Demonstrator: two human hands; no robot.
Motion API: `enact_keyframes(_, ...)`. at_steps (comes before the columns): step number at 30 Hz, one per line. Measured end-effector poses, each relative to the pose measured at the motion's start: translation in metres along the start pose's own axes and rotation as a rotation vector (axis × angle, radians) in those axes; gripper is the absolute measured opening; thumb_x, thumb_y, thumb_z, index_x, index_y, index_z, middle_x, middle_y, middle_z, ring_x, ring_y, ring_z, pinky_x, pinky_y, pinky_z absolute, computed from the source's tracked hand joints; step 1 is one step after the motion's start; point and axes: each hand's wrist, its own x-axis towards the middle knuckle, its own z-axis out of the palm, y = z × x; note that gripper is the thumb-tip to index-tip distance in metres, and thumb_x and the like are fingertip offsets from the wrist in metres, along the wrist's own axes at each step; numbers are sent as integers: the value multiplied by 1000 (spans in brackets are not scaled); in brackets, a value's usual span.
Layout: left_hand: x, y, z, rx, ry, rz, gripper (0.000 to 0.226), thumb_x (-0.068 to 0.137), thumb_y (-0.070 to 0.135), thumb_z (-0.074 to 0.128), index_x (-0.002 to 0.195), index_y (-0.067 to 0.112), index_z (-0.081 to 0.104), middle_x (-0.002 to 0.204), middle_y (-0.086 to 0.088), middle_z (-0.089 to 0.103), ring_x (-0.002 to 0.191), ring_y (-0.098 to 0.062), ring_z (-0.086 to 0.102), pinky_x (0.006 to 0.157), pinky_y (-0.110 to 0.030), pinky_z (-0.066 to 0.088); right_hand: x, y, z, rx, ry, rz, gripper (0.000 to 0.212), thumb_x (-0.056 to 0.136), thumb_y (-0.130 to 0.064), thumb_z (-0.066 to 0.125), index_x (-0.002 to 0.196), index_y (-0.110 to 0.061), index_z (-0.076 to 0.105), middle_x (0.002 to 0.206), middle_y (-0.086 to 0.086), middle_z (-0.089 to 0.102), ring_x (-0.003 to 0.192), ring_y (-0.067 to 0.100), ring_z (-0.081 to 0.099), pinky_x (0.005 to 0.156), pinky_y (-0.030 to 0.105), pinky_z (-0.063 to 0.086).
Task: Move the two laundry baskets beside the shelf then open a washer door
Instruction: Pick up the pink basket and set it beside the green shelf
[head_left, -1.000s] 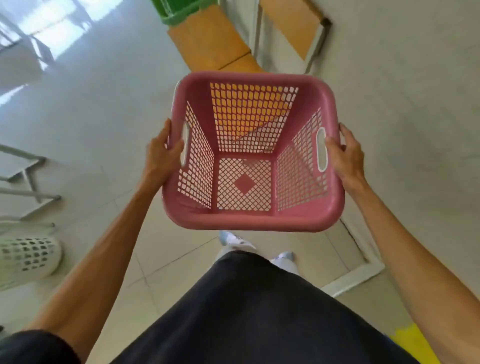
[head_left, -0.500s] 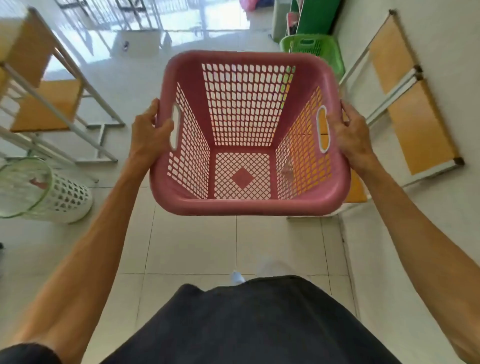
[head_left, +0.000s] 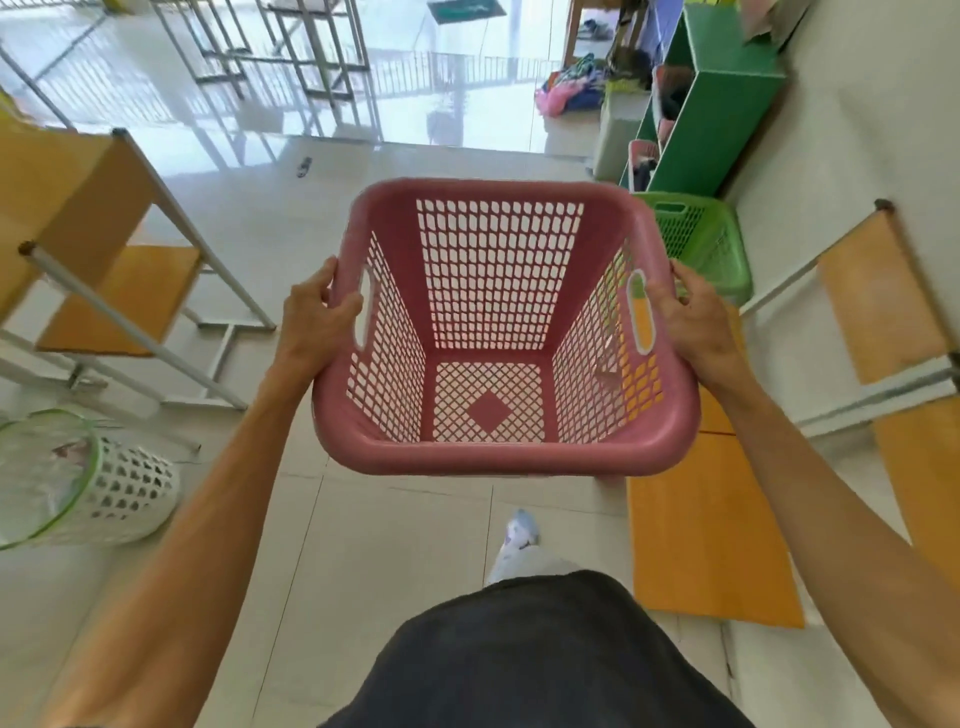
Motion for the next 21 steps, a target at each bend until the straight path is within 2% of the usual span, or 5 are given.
enact_keyframes(5,119,7,31,78,1,12,33,95,13,55,128,9,59,103,-1,67,77,-14,63,57,-4,43,127,-31,19,-54,-16,-38,59,96,-48,48,147,-20,43,122,0,63,90,18,67,67,24,57)
enact_keyframes(12,283,-6,60,101,-9,33,34,94,14,58,127,8,59,101,-3,67,78,-17,62,67,-16,49,271,-58,62,-131,11,11,54,101,-41,44,149,-18,37,105,-2,55,75,12,57,51,11,39)
enact_keyframes(16,387,-14,78,86,-70,52,38,96,15,57,133,8,57,102,-1,65,76,-17,63,69,-25,57,356,-70,93,-134,67,50,57,100,-42,45,151,-16,36,108,7,64,64,10,58,46,13,43)
enact_keyframes(18,438,-14,85,100,-117,67,38,97,16,57,134,8,55,105,-3,67,74,-16,64,65,-19,54,389,-79,106,-125,99,90,56,100,-39,46,150,-16,36,106,9,64,63,10,56,41,7,42)
enact_keyframes(21,514,-11,93,109,-162,100,37,97,16,57,133,7,56,107,-6,69,77,-18,64,73,-28,58,436,-91,120,-117,163,102,58,99,-43,48,150,-17,37,113,10,65,71,16,60,54,16,52)
